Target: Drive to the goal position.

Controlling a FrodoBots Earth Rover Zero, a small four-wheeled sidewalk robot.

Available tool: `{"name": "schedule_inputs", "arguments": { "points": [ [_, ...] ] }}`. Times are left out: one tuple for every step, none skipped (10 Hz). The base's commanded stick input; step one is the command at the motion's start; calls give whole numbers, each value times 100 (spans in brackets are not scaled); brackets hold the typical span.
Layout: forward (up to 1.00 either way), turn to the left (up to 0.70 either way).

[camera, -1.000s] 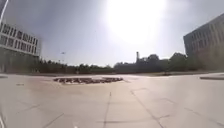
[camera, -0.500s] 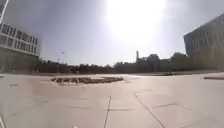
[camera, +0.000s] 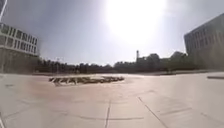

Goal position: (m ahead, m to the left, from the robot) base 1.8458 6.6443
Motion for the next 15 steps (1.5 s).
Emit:
{"name": "schedule_inputs", "arguments": {
  "points": [
    [70,15],
    [70,3],
    [70,3],
    [70,2],
    [70,2],
    [70,3],
    [70,3],
    [70,3],
    [70,3],
    [70,3],
    [70,3],
    [70,3],
    [70,3],
    [70,4],
    [70,23]
  ]
}}
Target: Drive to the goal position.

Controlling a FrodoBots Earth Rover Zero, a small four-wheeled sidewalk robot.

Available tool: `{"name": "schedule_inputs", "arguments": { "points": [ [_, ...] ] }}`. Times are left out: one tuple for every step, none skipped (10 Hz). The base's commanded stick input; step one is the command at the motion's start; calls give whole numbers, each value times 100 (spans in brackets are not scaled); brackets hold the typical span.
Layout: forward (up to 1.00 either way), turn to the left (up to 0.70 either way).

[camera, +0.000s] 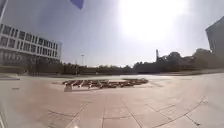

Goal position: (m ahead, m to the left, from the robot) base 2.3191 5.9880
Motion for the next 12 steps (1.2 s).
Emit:
{"name": "schedule_inputs", "arguments": {
  "points": [
    [70,35],
    [70,35],
    [70,35],
    [70,35],
    [70,35],
    [70,35],
    [70,35],
    [70,12],
    [70,0],
    [70,0],
    [70,1],
    [70,2]
  ]
}}
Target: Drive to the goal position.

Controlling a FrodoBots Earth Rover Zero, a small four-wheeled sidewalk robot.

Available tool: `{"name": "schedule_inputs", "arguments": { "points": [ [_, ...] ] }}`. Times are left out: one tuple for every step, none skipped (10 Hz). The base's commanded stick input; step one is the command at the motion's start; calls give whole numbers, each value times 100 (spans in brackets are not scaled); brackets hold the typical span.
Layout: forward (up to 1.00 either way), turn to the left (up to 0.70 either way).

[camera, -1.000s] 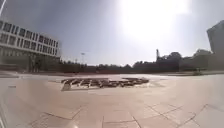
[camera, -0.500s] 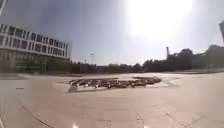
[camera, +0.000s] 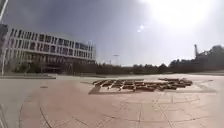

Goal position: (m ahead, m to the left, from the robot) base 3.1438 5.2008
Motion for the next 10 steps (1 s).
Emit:
{"name": "schedule_inputs", "arguments": {
  "points": [
    [70,2],
    [70,0],
    [70,2],
    [70,0],
    [70,2],
    [70,2],
    [70,1],
    [70,0],
    [70,1],
    [70,1]
  ]
}}
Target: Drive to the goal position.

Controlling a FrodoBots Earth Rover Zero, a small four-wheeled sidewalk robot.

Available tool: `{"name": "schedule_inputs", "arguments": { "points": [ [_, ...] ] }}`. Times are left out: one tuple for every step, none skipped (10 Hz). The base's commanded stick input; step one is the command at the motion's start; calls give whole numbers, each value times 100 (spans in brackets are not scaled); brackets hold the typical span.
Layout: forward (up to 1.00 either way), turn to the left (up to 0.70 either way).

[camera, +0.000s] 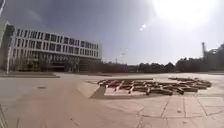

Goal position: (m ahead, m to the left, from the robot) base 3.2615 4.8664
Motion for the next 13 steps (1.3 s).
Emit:
{"name": "schedule_inputs", "arguments": {
  "points": [
    [70,0],
    [70,2],
    [70,1],
    [70,2],
    [70,2],
    [70,4],
    [70,22],
    [70,35],
    [70,35],
    [70,35],
    [70,35],
    [70,35],
    [70,35]
  ]
}}
